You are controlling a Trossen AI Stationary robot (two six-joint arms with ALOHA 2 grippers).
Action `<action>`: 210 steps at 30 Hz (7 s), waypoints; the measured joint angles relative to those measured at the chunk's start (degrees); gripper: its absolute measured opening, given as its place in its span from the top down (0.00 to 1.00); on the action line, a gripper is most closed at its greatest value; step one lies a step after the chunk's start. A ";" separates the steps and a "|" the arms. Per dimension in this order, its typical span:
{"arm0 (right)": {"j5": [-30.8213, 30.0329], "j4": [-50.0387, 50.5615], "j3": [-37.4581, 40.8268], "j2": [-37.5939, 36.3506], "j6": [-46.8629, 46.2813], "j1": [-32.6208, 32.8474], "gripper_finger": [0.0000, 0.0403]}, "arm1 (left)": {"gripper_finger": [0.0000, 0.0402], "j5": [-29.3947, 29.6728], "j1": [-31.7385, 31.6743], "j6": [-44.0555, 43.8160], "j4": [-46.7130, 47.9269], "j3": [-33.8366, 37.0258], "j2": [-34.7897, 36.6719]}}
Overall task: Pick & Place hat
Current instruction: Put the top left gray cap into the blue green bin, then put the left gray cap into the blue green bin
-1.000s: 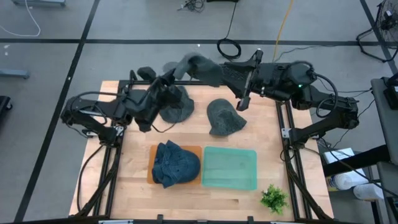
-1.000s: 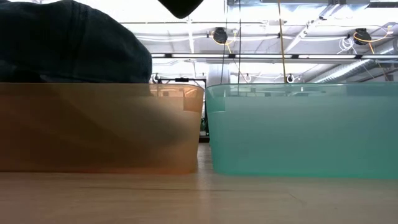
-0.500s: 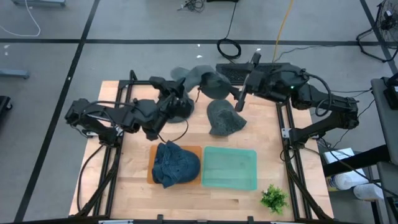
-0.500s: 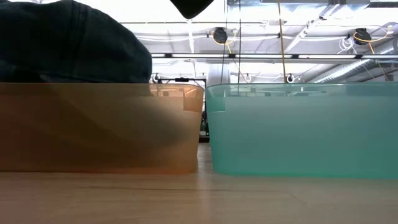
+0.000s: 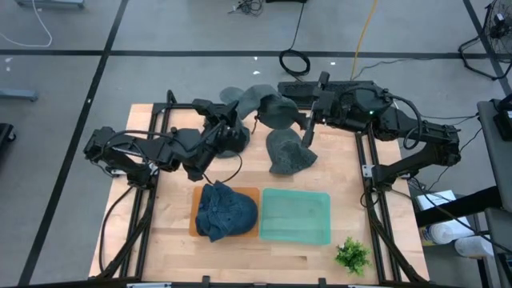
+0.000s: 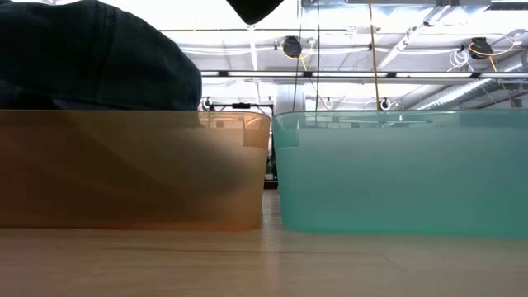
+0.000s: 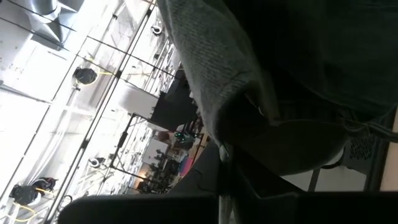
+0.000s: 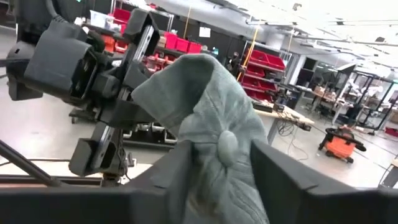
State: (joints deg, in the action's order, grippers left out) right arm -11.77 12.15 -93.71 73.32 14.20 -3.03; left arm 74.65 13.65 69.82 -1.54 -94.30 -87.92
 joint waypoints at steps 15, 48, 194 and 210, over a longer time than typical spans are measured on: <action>-0.24 -0.94 0.01 -0.68 6.09 0.21 0.99 | 0.96 0.08 0.00 -2.04 -0.04 0.00 0.00; 8.32 12.32 -2.29 -9.79 19.41 0.24 0.99 | 0.44 -5.17 -1.64 -37.25 -0.13 0.02 7.42; -8.37 -30.40 49.46 -21.70 -3.60 28.63 0.44 | 0.44 -77.59 -21.53 -90.36 22.80 0.02 14.56; -27.41 -3.88 33.23 -20.10 -20.84 27.26 0.44 | 0.44 -77.59 -21.55 -88.55 22.84 0.02 14.55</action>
State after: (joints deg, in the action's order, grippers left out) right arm -39.18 8.27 -60.48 53.22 -6.64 24.23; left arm -2.94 -7.90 -18.73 21.30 -94.28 -73.37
